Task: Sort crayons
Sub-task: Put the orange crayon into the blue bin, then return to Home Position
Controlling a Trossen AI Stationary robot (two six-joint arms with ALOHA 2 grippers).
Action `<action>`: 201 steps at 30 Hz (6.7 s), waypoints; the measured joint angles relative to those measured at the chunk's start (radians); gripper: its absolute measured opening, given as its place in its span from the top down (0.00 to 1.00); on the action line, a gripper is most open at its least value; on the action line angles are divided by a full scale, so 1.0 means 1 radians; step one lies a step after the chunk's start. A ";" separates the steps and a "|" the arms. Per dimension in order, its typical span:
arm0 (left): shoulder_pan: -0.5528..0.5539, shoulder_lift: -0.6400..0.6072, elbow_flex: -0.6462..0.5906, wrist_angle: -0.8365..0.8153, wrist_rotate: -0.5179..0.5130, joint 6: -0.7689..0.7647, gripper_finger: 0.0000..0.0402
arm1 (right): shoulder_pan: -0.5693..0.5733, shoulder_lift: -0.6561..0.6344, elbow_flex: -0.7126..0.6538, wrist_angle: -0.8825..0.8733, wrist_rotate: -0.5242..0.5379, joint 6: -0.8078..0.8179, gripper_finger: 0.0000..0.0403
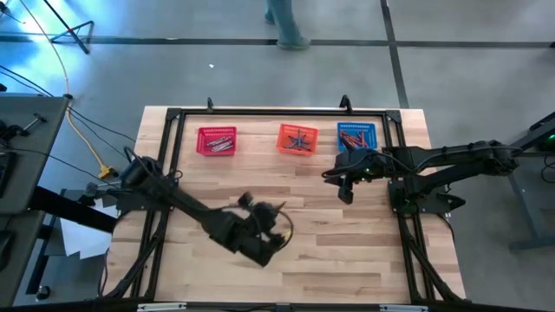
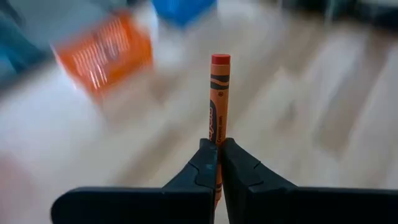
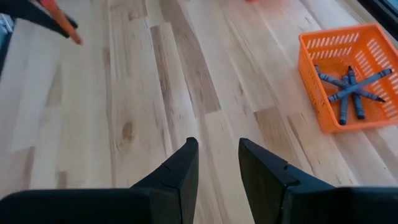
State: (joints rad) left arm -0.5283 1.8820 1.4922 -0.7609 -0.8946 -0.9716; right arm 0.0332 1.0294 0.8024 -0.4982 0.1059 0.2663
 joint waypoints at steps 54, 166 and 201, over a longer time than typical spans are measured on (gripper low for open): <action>0.082 -0.001 0.025 0.655 -0.191 0.792 1.00 | 0.288 0.123 0.000 0.590 0.222 -0.249 0.73; 0.094 0.000 0.026 0.539 -0.055 0.894 0.75 | -0.824 0.366 0.000 -0.061 0.069 -0.248 0.78; -0.033 -0.190 -0.002 -0.814 -0.207 -0.358 0.75 | -0.318 -0.230 0.000 0.003 -0.484 -0.133 0.73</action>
State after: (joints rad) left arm -0.5616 1.6920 1.4902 -1.5746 -1.1015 -1.3292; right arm -0.2851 0.7991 0.8028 -0.4951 -0.3782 0.1330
